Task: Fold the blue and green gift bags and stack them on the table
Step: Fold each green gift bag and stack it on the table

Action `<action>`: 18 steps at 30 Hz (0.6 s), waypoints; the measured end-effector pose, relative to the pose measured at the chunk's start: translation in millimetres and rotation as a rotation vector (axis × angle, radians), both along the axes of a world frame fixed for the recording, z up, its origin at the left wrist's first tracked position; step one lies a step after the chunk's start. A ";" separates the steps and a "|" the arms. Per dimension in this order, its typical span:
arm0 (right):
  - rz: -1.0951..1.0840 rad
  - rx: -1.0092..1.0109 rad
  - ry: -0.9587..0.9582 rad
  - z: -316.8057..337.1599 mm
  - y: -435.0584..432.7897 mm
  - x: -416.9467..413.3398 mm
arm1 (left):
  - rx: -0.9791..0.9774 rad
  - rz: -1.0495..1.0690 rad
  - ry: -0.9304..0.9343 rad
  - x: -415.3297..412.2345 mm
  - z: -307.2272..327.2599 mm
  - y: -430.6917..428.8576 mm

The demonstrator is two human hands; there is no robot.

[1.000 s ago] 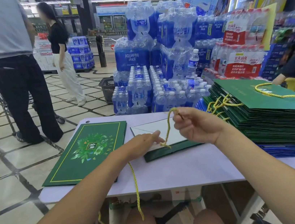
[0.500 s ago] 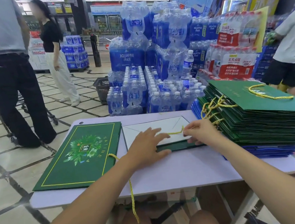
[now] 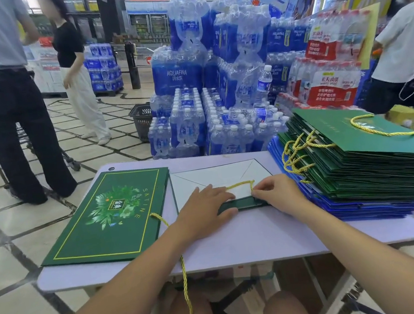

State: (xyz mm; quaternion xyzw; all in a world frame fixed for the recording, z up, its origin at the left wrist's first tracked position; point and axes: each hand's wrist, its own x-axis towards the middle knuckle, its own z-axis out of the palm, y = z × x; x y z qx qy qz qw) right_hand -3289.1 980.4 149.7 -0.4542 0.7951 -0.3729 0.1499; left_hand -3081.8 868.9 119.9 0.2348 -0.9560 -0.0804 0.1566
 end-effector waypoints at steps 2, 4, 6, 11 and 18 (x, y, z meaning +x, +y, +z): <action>0.000 0.020 0.048 1.2 0.6 -0.4 | -0.004 0.006 -0.012 -0.5 -0.6 -0.3; -0.005 0.059 0.133 3.1 2.3 -1.1 | -0.008 0.002 -0.018 -0.9 -2.5 -0.9; 0.010 0.094 0.246 5.4 5.1 -2.3 | -0.027 -0.006 -0.013 -0.8 -4.0 -0.9; 0.151 0.055 0.381 15.3 5.2 -0.1 | -0.048 0.004 -0.016 0.2 -2.3 1.7; 0.140 0.253 0.483 17.3 -0.6 1.5 | -0.028 0.014 -0.026 0.1 -2.4 3.8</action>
